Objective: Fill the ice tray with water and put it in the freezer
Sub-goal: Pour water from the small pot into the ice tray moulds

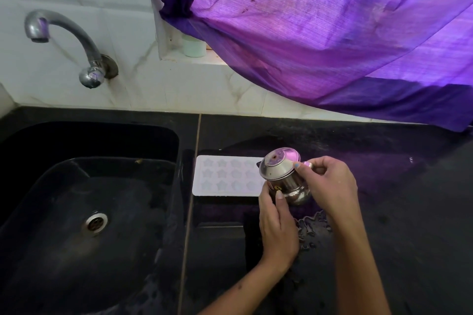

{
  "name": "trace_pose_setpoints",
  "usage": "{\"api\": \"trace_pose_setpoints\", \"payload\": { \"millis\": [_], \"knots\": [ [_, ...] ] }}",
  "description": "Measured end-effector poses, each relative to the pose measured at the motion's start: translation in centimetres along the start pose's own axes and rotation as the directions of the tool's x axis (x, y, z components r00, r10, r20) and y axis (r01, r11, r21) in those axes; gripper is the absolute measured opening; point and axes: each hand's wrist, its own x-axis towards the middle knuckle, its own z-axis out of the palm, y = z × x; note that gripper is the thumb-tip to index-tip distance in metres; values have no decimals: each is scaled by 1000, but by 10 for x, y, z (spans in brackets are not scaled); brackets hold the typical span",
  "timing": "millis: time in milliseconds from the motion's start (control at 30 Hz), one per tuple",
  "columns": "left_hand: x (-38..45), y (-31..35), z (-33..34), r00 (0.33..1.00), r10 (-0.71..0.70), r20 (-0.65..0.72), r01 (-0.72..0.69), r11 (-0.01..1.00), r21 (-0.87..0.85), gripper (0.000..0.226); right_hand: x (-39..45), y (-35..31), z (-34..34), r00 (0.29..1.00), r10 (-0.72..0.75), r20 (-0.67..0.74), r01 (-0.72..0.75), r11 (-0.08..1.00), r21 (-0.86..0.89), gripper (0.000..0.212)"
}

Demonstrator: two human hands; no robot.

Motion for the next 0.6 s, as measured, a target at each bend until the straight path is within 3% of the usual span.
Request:
{"api": "trace_pose_setpoints", "payload": {
  "millis": [600],
  "knots": [
    [-1,1,-3,998,-61,-8,60,997,-58,32,-4,-10,9,999,-38,36,41,996,-81,17]
  ]
}}
